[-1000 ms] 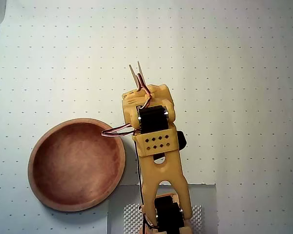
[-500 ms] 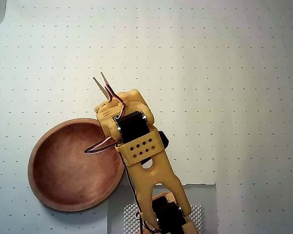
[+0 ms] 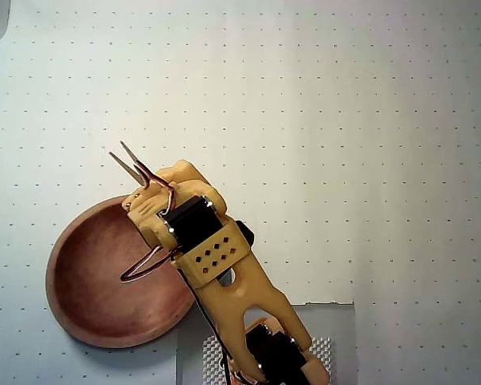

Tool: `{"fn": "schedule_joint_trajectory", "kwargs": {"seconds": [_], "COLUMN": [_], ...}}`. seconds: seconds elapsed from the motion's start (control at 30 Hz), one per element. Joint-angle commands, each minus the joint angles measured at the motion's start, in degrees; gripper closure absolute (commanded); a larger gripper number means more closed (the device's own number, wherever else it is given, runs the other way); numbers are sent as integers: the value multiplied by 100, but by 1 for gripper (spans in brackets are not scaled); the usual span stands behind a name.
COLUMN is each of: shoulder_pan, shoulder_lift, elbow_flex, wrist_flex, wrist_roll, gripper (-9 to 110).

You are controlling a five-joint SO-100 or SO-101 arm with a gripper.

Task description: Grasp a clothespin and put it in the bowl.

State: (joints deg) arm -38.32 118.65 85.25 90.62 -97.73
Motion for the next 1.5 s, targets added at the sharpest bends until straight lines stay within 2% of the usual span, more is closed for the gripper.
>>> {"fn": "schedule_joint_trajectory", "kwargs": {"seconds": [0.0, 0.47, 1.03, 1.47], "shoulder_pan": [-88, -272, -290, -536], "shoulder_lift": [176, -1063, -1327, -1802], "elbow_flex": [-70, -53, 1099, 905], "wrist_flex": [-70, 26, -9, -70], "wrist_roll": [35, 88, 369, 352], "gripper": [105, 105, 105, 105]}}
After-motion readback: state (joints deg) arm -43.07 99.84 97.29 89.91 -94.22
